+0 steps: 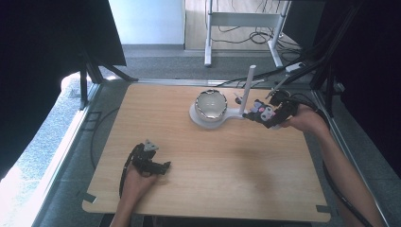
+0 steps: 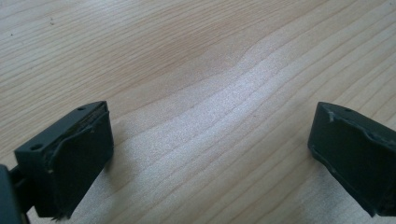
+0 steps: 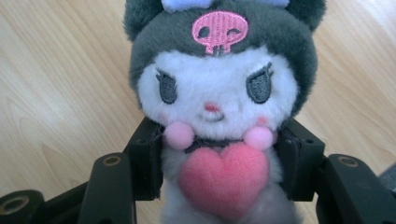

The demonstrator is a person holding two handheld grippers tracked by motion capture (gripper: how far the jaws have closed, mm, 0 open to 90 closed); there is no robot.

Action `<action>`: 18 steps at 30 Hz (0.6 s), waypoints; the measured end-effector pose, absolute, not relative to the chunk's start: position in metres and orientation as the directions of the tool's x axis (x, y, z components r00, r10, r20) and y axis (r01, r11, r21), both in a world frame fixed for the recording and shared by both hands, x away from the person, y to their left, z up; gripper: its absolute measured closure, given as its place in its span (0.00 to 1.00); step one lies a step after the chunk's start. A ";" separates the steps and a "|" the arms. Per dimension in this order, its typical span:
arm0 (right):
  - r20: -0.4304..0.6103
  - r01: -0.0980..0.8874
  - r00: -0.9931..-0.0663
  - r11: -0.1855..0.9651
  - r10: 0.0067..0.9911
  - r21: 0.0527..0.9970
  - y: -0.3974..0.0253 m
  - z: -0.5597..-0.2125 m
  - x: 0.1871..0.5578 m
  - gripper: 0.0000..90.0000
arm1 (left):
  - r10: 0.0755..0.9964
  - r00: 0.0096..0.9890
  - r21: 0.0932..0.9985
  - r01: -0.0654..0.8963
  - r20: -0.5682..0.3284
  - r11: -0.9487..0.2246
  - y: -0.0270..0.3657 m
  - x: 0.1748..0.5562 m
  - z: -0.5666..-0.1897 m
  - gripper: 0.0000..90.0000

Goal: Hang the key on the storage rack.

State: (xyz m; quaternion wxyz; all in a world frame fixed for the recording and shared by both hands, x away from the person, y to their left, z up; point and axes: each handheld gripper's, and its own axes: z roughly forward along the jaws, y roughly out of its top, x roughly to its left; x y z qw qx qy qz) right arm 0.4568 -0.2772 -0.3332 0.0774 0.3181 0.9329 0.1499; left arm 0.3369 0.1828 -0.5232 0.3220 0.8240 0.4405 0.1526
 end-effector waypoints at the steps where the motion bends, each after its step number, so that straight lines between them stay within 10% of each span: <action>1: -0.051 0.576 -0.779 0.746 0.625 0.333 -0.280 -0.329 0.459 0.48 | 0.824 0.565 0.665 0.628 -0.032 -0.404 0.183 0.337 -0.523 0.00; 18: -0.102 0.599 -0.733 0.710 0.672 0.371 -0.295 -0.295 0.482 0.48 | 0.824 0.566 0.663 0.629 -0.034 -0.405 0.183 0.337 -0.523 0.00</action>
